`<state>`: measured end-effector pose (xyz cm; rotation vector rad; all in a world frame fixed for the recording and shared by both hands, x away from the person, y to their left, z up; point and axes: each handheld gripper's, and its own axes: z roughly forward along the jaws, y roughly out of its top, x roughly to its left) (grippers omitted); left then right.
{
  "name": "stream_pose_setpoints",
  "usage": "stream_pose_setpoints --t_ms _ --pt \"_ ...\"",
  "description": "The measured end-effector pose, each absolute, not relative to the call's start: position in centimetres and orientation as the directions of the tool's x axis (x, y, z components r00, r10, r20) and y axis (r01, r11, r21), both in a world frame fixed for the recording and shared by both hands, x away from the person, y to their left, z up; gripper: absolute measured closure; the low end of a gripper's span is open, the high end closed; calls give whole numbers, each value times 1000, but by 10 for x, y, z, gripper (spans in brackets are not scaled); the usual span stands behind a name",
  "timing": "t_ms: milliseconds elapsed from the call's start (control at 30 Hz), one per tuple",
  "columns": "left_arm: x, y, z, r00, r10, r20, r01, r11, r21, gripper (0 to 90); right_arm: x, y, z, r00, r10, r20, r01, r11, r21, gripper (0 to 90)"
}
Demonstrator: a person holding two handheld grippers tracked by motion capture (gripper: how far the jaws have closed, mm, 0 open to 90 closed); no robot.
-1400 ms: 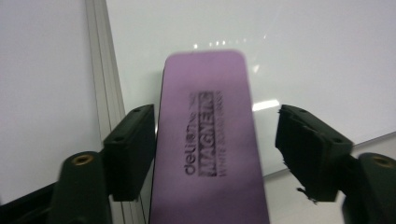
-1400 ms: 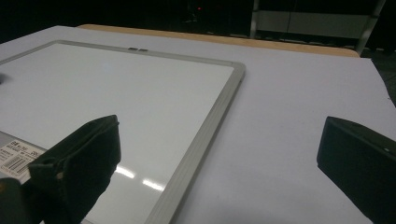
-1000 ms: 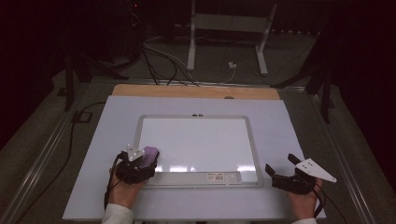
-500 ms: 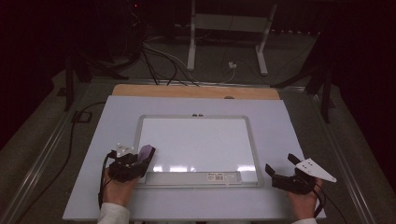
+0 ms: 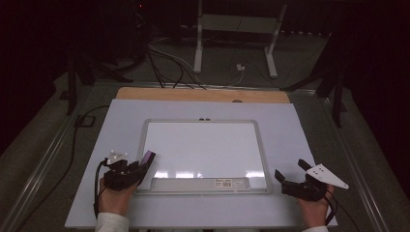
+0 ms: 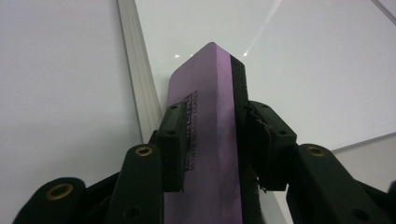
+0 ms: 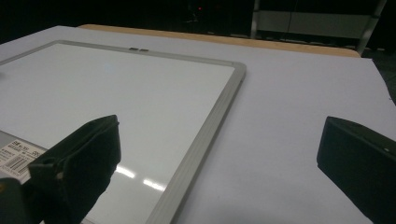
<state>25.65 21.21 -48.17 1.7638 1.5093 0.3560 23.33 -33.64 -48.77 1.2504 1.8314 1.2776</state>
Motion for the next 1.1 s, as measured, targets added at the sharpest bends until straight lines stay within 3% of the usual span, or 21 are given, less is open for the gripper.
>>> stream_pose_setpoints --t_ms 333,833,1100 --pt "256 204 -486 190 911 -365 721 122 682 649 234 -335 -488 -399 915 55 369 106 923 3" --pt "244 202 -485 108 941 -321 677 167 716 690 233 -336 -488 -399 915 55 368 105 924 2" --pt "239 197 -485 101 928 -358 681 198 705 693 234 -334 -488 -403 914 53 370 111 922 3"
